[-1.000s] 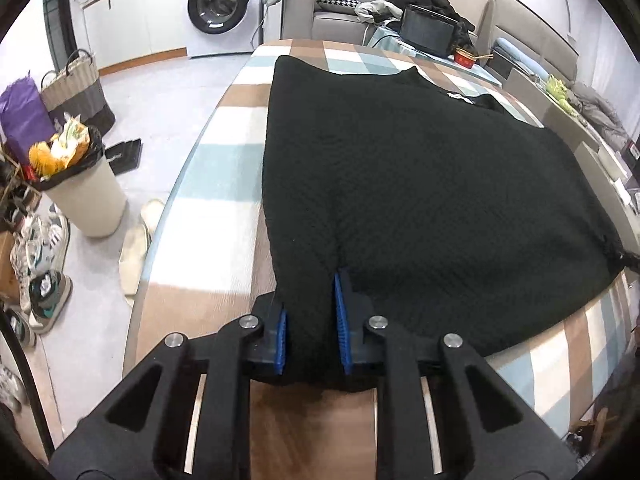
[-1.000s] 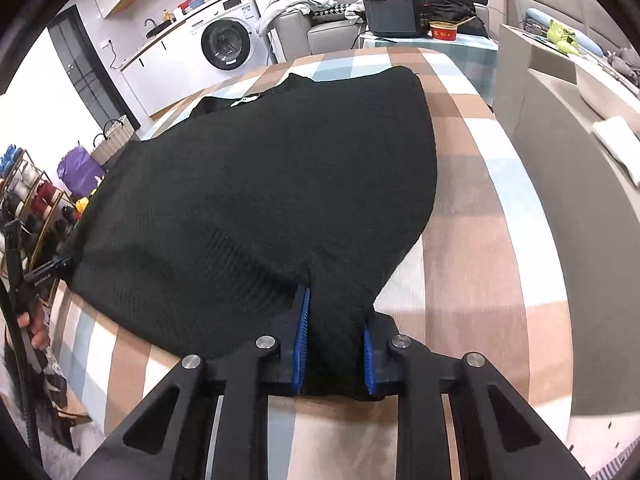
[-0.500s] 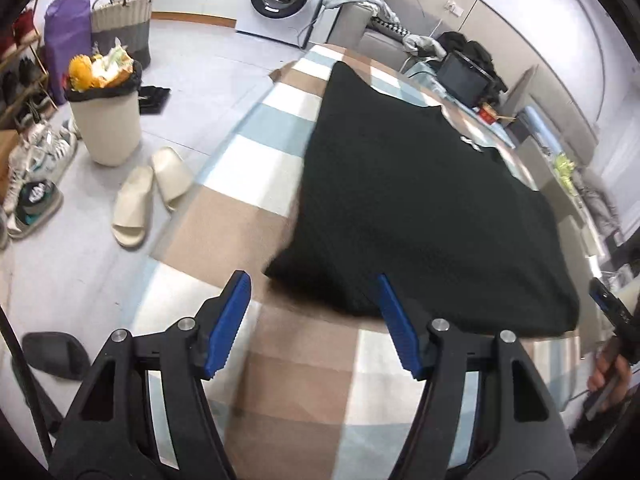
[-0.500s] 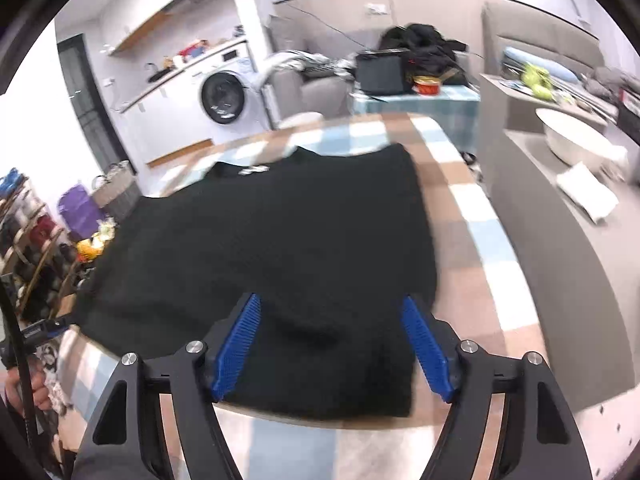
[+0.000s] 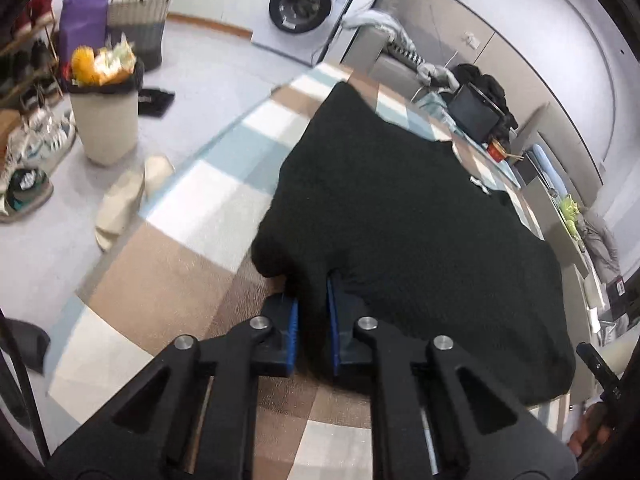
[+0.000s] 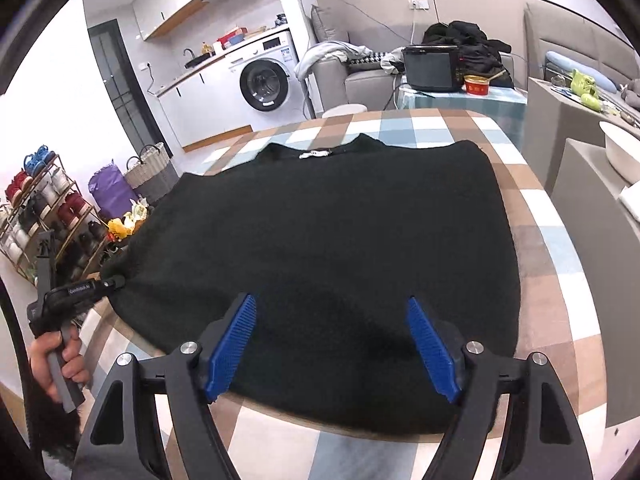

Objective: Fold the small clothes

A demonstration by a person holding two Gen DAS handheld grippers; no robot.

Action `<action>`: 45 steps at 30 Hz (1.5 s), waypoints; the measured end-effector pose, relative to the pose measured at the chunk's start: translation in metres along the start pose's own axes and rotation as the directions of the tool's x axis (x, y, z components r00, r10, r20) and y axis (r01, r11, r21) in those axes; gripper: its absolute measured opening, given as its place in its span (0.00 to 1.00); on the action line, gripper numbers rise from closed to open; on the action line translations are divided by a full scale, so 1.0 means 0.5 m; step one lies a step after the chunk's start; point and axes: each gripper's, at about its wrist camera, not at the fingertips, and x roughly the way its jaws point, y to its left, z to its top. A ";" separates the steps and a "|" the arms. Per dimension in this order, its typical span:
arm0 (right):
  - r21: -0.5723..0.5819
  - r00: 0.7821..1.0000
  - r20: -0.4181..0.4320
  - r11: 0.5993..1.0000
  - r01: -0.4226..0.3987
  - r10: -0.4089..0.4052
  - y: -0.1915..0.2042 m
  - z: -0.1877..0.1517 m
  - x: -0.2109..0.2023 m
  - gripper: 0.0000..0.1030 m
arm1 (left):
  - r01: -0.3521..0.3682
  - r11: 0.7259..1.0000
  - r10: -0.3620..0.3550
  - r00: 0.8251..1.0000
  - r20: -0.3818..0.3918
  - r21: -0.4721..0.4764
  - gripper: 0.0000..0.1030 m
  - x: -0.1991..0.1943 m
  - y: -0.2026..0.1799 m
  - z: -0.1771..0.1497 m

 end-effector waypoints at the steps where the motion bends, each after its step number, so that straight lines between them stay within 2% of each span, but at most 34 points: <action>1: -0.002 1.000 0.000 1.000 0.001 -0.001 -0.003 -0.001 -0.001 0.77 | 0.003 1.000 -0.003 1.000 0.011 0.008 0.04 -0.009 -0.002 0.000; 7: 0.032 1.000 -0.030 0.999 0.009 -0.008 -0.023 -0.002 0.026 0.77 | -0.014 0.999 0.013 0.999 0.031 0.043 0.03 -0.024 0.005 -0.001; 13: 0.031 0.999 -0.038 1.000 0.007 -0.006 -0.028 -0.011 0.029 0.77 | -0.032 0.986 0.010 0.991 0.131 0.165 0.02 -0.058 -0.062 0.027; 15: 0.040 0.999 -0.042 0.999 0.013 -0.011 -0.033 -0.015 0.028 0.77 | -0.004 0.966 -0.042 0.984 0.172 0.258 0.02 -0.075 -0.111 0.039; 19: 0.053 0.999 -0.040 0.999 0.013 -0.011 -0.043 -0.018 0.023 0.77 | 0.078 0.898 -0.180 0.963 0.199 0.432 0.02 -0.103 -0.230 0.049; 21: 0.058 0.999 -0.035 0.998 0.016 -0.014 -0.047 -0.018 0.019 0.77 | 0.148 0.848 -0.270 0.947 0.176 0.509 0.02 -0.107 -0.309 0.044; 22: 0.061 0.999 -0.034 0.998 0.021 -0.019 -0.049 -0.018 0.016 0.77 | 0.191 0.813 -0.322 0.935 0.150 0.550 0.02 -0.104 -0.353 0.036; 23: 0.063 0.999 -0.033 0.998 0.029 -0.027 -0.051 -0.018 0.012 0.77 | 0.234 0.778 -0.365 0.923 0.117 0.583 0.02 -0.098 -0.394 0.026; 24: 0.065 0.999 -0.030 0.997 0.034 -0.032 -0.055 -0.018 0.006 0.77 | 0.263 0.756 -0.391 0.916 0.091 0.600 0.02 -0.094 -0.424 0.017; 25: 0.069 0.999 -0.028 0.997 0.042 -0.040 -0.060 -0.019 0.001 0.77 | 0.322 0.706 -0.435 0.900 0.028 0.630 0.02 -0.084 -0.469 -0.004; 26: 0.079 0.998 -0.026 0.995 0.058 -0.056 -0.067 -0.019 -0.007 0.77 | 0.354 0.677 -0.457 0.889 -0.008 0.645 0.02 -0.076 -0.493 -0.020; 28: 0.094 0.997 -0.020 0.992 0.079 -0.078 -0.079 -0.019 -0.020 0.77 | 0.427 0.625 -0.481 0.870 -0.108 0.654 0.02 -0.051 -0.533 -0.060; 30: 0.110 0.994 -0.018 0.988 0.105 -0.104 -0.091 -0.022 -0.032 0.78 | 0.511 0.564 -0.466 0.845 -0.261 0.648 0.03 -0.009 -0.554 -0.109; 32: 0.129 0.993 -0.020 0.984 0.121 -0.119 -0.102 -0.025 -0.038 0.78 | 0.515 0.563 -0.398 0.855 -0.333 0.647 0.03 0.019 -0.547 -0.143; 34: 0.139 0.993 -0.026 0.983 0.119 -0.116 -0.105 -0.025 -0.036 0.78 | 0.507 0.577 -0.361 0.861 -0.357 0.640 0.04 0.029 -0.524 -0.164; 37: 0.154 0.996 -0.027 0.985 0.083 -0.080 -0.101 -0.017 -0.025 0.78 | 0.502 0.600 -0.362 0.864 -0.348 0.623 0.17 0.014 -0.475 -0.168; 38: 0.164 0.999 -0.025 0.985 0.048 -0.045 -0.097 -0.011 -0.017 0.78 | 0.485 0.620 -0.356 0.875 -0.329 0.617 0.21 0.007 -0.455 -0.163; 40: 0.175 0.999 -0.026 0.984 -0.017 0.022 -0.086 0.001 -0.002 0.78 | 0.452 0.655 -0.350 0.892 -0.287 0.606 0.37 -0.013 -0.421 -0.148; 42: 0.178 0.994 -0.036 0.980 -0.093 0.101 -0.069 0.011 0.015 0.78 | 0.423 0.701 -0.349 0.906 -0.240 0.574 0.43 -0.020 -0.388 -0.122; 45: 0.194 0.982 -0.066 0.967 -0.164 0.180 -0.046 0.017 0.045 0.78 | 0.392 0.741 -0.329 0.920 -0.215 0.546 0.44 -0.013 -0.350 -0.088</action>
